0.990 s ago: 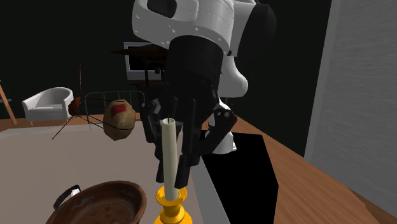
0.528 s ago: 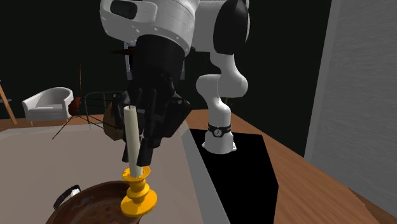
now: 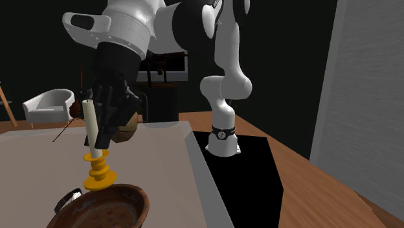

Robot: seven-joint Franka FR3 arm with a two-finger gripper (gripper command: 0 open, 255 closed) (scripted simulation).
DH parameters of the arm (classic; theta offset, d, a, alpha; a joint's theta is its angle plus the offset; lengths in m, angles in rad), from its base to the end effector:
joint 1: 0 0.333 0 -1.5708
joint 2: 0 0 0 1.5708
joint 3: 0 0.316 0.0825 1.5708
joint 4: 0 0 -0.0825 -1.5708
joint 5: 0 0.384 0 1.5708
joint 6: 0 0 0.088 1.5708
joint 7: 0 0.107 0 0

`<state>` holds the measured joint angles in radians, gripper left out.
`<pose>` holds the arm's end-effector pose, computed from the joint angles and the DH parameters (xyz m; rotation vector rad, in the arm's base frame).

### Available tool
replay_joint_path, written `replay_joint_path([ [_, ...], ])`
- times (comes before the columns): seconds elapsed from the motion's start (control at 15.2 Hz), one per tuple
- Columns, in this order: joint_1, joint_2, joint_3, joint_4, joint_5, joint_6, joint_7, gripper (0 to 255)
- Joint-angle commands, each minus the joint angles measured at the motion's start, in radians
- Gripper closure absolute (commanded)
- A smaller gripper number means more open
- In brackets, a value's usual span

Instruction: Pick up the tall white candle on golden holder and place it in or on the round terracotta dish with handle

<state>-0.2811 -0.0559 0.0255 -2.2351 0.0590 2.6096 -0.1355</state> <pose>0.5334 -0.1405 0.4408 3.0152 -0.2480 0.6602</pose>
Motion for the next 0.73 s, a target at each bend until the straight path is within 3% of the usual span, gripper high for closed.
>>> replay_joint_path([
  [0.0,-0.01,0.002,-0.017,-0.001,0.023,0.002,-0.049,255],
  [0.66,-0.008,0.077,-0.015,-0.06,0.042,0.135,-0.068,255],
])
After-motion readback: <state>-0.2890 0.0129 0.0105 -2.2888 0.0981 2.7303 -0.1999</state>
